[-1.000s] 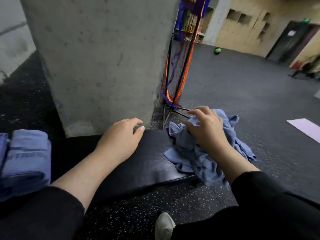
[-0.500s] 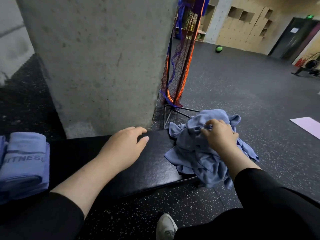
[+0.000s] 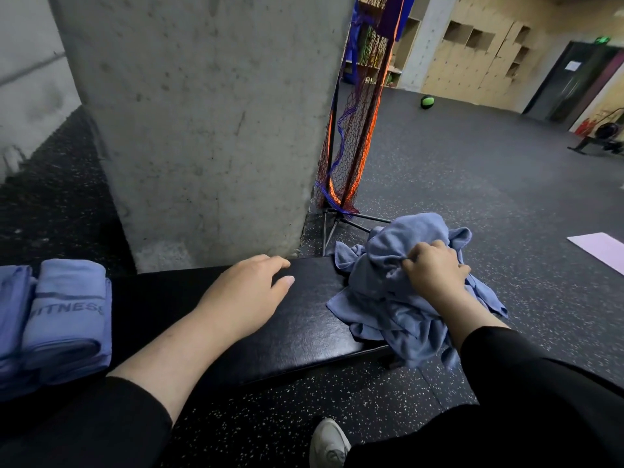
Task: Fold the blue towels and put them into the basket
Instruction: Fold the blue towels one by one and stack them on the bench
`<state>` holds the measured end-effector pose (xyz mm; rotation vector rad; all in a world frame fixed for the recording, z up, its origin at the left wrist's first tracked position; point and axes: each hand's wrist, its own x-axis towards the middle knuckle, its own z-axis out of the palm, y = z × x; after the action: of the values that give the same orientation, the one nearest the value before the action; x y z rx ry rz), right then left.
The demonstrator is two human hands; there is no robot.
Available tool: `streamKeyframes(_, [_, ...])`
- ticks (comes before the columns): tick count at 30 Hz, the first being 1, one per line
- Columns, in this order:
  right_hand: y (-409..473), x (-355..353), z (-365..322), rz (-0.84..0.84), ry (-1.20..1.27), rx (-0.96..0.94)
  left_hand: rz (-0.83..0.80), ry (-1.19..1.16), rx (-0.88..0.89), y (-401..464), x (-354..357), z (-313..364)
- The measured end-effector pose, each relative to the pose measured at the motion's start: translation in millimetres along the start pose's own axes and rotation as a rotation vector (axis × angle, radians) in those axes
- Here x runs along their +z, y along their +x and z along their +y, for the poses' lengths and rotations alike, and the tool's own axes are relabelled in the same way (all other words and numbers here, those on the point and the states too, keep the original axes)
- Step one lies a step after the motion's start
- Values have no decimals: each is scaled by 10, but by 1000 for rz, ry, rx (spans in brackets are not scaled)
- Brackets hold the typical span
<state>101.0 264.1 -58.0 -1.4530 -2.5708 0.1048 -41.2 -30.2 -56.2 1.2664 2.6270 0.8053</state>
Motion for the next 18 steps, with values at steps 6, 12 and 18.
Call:
streamKeyframes(6, [-11, -239, -133, 167, 472, 31, 5, -21, -9, -18, -48, -30])
streamKeyframes(12, [59, -907, -490, 332, 843, -107, 23, -111, -10, -22, -65, -31])
streamKeyframes(18, [-69, -1493, -1118, 187, 1209, -243, 150, -540, -53, 10, -185, 42])
